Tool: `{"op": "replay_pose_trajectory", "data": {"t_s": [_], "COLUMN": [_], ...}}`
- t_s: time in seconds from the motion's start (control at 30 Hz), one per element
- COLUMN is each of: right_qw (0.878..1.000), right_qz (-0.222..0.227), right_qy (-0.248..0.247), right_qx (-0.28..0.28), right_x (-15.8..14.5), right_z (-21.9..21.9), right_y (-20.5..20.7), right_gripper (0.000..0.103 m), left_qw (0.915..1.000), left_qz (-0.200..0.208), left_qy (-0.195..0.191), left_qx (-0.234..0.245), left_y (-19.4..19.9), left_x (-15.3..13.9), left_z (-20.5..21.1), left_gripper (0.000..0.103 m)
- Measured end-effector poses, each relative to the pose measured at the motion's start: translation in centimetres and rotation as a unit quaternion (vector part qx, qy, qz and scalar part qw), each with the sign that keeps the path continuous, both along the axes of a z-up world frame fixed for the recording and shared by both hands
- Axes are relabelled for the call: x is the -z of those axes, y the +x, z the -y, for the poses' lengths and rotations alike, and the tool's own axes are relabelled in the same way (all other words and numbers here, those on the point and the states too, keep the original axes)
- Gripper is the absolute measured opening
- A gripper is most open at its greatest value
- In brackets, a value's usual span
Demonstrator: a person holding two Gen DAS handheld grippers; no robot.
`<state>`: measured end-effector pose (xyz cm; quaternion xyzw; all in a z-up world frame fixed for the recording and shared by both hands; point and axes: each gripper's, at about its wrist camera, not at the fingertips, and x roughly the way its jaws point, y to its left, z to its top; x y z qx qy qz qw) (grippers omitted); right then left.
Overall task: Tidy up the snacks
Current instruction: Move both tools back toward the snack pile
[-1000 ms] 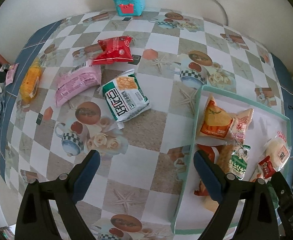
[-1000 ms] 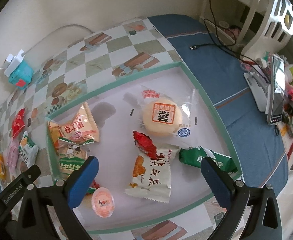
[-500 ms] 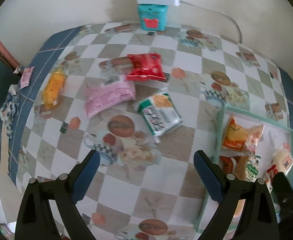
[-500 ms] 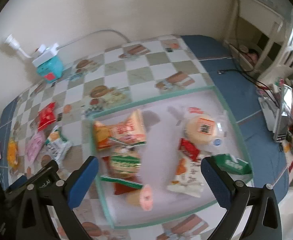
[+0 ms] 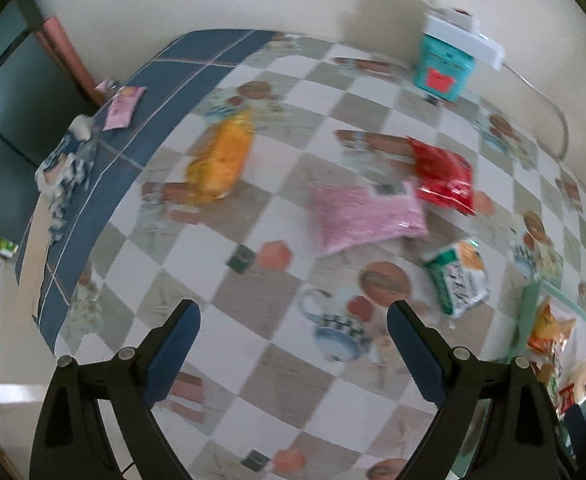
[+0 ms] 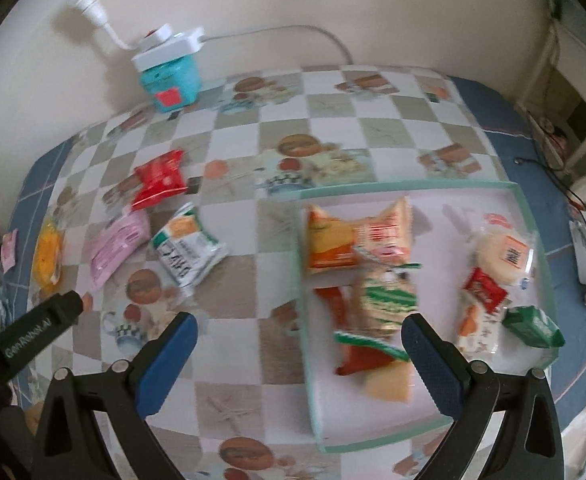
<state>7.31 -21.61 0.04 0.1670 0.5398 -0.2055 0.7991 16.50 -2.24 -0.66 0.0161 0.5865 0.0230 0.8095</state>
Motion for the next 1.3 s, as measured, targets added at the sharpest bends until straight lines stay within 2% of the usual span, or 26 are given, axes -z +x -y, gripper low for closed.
{"op": "replay_pose_trajectory", "data": {"t_s": [0.43,0.7,0.87,1.13,1.2,1.3], "right_qw": [0.999,0.998,0.998,0.997,0.997,0.997], "right_qz": [0.013,0.022,0.022,0.034,0.038,0.048], "right_qy": [0.035,0.05,0.056,0.058,0.058,0.046], "right_qx": [-0.038,-0.033,-0.029,-0.036,-0.037,-0.043], "right_x": [1.1,1.8,2.3,2.3,2.3,1.8], "right_z": [-4.0,-4.1,-3.6,-3.3,-3.1,-2.7], "right_y": [2.5,3.6,4.2,5.3,5.5,5.9], "right_gripper": [0.103,0.103,0.103,0.103,0.103,0.103], "left_qw": [0.9964,0.9939,0.9944,0.9946,0.9956,0.9984], "left_qz": [-0.004,-0.017,-0.003,-0.01,0.011,0.008], "left_qy": [-0.02,-0.04,-0.049,-0.061,-0.063,-0.043], "left_qx": [-0.083,-0.102,-0.094,-0.083,-0.069,-0.037], "left_y": [1.8,3.3,4.2,5.5,5.5,6.1], "left_x": [0.5,1.2,0.3,0.6,0.1,0.5], "left_z": [-9.0,-11.6,-11.1,-10.0,-9.5,-8.9], "left_gripper": [0.095,0.095,0.095,0.095,0.095,0.095]}}
